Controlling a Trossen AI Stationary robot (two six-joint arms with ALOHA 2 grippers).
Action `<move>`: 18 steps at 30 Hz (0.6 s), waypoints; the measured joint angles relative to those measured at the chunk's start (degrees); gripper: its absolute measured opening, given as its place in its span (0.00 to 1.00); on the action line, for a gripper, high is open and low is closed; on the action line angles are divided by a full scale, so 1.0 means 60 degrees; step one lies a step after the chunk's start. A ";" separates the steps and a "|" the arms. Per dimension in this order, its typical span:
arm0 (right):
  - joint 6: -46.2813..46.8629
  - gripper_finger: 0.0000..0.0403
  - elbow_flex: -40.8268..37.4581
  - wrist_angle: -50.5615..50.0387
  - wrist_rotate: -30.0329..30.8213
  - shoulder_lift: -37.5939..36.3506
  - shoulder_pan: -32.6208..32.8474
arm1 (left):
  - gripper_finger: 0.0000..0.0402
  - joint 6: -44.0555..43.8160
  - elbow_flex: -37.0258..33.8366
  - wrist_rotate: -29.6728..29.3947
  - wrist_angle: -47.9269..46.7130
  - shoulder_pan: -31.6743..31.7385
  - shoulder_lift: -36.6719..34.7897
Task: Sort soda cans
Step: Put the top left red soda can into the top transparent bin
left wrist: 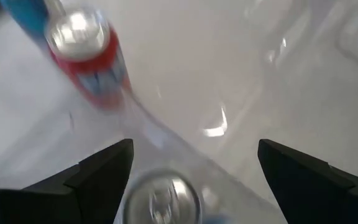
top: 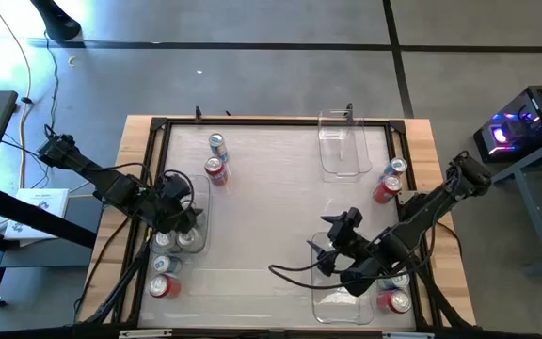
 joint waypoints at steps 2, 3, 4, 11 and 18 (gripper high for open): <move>0.0386 0.91 0.0337 -0.0437 -0.0057 -0.0083 0.0013 | 0.85 0.0393 -0.0005 -0.0827 0.0335 -0.0004 0.0032; 0.0615 0.91 0.0534 -0.0795 -0.0085 -0.0086 0.0013 | 0.85 0.0582 -0.0044 -0.1280 0.0632 -0.0004 0.0038; 0.0904 0.91 0.0716 -0.1225 -0.0148 -0.0083 0.0017 | 0.85 0.0836 -0.0108 -0.1655 0.0950 0.0003 0.0038; 0.4227 0.91 0.1700 -0.4720 -0.4269 -0.0079 -0.0137 | 0.85 0.3692 -0.0505 -0.0830 0.4147 -0.0009 0.0131; 0.5680 0.91 0.1719 -0.6050 -0.7342 -0.0076 0.0257 | 0.84 0.3431 -0.0866 -0.0859 0.4491 0.0390 0.0451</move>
